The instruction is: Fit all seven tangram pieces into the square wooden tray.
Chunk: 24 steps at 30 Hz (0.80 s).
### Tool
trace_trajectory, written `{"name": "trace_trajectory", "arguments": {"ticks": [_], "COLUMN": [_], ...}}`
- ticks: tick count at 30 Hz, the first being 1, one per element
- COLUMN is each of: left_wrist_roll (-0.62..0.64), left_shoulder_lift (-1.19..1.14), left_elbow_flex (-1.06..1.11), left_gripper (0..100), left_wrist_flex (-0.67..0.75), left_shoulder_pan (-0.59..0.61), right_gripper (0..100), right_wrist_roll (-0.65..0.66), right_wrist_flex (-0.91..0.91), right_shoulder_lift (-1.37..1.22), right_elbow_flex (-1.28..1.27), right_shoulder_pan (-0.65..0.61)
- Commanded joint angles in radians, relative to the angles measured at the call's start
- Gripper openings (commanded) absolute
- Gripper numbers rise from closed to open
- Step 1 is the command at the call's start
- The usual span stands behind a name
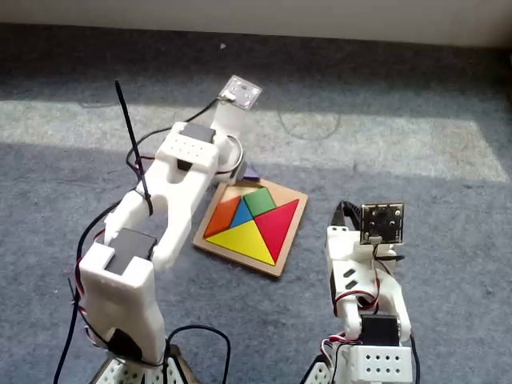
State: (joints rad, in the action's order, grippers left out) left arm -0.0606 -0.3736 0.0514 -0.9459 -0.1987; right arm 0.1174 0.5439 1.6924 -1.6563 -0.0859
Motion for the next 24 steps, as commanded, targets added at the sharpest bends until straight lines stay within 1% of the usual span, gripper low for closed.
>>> {"name": "trace_trajectory", "arguments": {"ticks": [1,6,10,12,19,22,24], "left_wrist_roll": [-0.009,-0.009,-0.011,-0.011,-0.011,-0.005,-0.003], "left_shoulder_lift": [0.013,0.013,0.03,0.076,0.271,0.314,0.314], "left_elbow_flex": [-0.045,-0.045,-0.062,-0.059,0.036,0.082,0.119], "left_gripper": [18,17,10,9,9,8,8], "left_wrist_flex": [-0.054,-0.098,-0.135,-0.138,-0.143,-0.061,0.031], "left_shoulder_pan": [-0.051,-0.051,-0.053,-0.053,-0.048,-0.047,-0.047], "right_gripper": [2.0,2.0,2.0,2.0,2.0,2.0,2.0], "right_wrist_roll": [0.011,0.011,0.011,0.011,0.011,0.012,0.012], "right_wrist_flex": [-0.031,-0.031,-0.031,-0.031,-0.031,-0.031,-0.031], "right_shoulder_lift": [0.015,0.015,0.015,0.015,0.013,0.013,0.013], "right_elbow_flex": [0.005,0.005,0.005,0.005,0.005,0.005,0.005], "right_shoulder_pan": [-0.008,-0.008,-0.008,-0.008,-0.008,-0.008,-0.008]}}
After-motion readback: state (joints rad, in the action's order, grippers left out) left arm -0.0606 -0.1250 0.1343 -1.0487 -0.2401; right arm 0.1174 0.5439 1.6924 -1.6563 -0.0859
